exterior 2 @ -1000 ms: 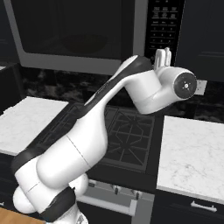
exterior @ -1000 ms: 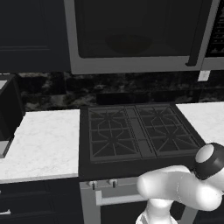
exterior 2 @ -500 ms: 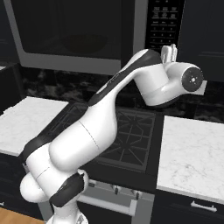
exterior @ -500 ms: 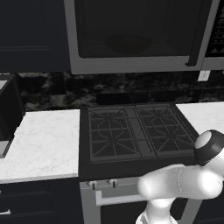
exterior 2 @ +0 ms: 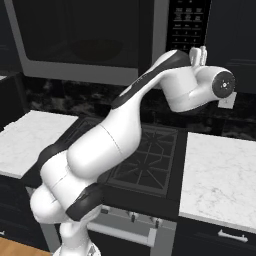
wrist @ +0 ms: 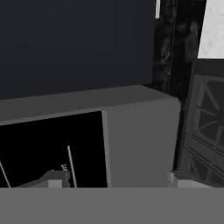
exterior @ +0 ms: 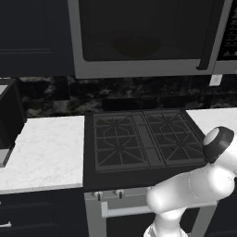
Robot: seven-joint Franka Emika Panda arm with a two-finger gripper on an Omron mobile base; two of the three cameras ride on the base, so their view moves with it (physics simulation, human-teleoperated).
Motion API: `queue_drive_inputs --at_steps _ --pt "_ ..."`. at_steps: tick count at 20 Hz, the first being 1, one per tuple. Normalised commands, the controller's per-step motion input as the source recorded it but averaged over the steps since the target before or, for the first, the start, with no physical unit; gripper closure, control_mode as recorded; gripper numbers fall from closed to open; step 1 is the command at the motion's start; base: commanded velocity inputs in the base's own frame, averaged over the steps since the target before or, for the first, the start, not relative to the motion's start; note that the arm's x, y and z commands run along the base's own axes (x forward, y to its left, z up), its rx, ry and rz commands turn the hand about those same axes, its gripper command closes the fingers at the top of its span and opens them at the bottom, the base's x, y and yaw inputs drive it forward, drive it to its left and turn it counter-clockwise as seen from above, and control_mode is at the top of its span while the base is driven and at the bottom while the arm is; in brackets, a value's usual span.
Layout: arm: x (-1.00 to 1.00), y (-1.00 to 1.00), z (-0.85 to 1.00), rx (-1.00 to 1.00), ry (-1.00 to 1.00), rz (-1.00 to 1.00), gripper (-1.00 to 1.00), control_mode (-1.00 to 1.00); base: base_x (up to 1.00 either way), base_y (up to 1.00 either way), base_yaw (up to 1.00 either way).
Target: Pick the broccoli from the sink and place it in the bowl. Then pick the bowl and place it in the microwave. Then close the microwave door and press the start button.
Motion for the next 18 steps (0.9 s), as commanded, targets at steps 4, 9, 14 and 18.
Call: queue_drive_inputs --at_steps 4,9,14,18 --pt "0.36 -0.19 0.00 0.03 0.00 0.00 -1.00 -1.00 0.00 0.00 0.00" --pt "0.16 -0.09 -0.15 0.02 0.00 0.00 -1.00 -1.00 0.00 0.00 0.00" --pt "-0.71 0.48 -0.47 0.00 -0.10 0.00 -1.00 -1.00 0.00 0.00 0.00" --pt "-0.62 0.93 -0.34 0.00 -0.01 0.00 -1.00 -1.00 0.00 0.00 0.00"
